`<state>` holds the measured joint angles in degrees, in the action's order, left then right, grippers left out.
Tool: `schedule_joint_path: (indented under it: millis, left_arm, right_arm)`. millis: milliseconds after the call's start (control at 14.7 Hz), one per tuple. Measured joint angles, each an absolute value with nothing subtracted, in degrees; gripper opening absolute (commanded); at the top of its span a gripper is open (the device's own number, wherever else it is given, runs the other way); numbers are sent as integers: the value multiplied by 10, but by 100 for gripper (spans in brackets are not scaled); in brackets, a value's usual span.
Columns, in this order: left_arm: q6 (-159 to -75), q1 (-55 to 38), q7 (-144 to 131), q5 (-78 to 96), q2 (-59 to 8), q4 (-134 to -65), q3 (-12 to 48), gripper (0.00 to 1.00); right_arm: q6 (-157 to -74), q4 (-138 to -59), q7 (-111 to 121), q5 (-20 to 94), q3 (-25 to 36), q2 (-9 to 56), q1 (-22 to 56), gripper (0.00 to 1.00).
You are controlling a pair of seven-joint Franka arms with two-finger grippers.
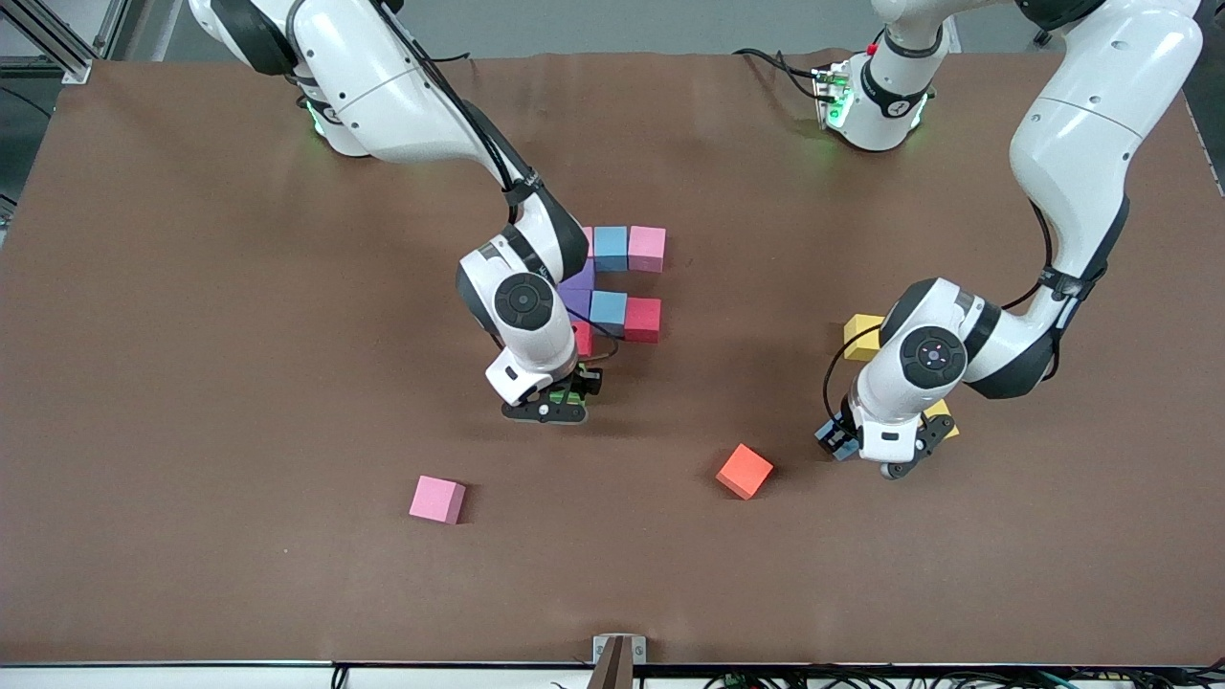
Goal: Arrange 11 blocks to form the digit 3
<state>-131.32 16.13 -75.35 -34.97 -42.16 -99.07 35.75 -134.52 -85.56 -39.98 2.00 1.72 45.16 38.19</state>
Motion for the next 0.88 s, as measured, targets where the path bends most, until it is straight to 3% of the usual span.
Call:
schedule_joint_path:
  millis: [882]
  left_arm:
    - [-1313,161,-753,-350,-422,-991,358,46]
  right_arm:
    - [-1356,-880,-409,20,17,438,389,26]
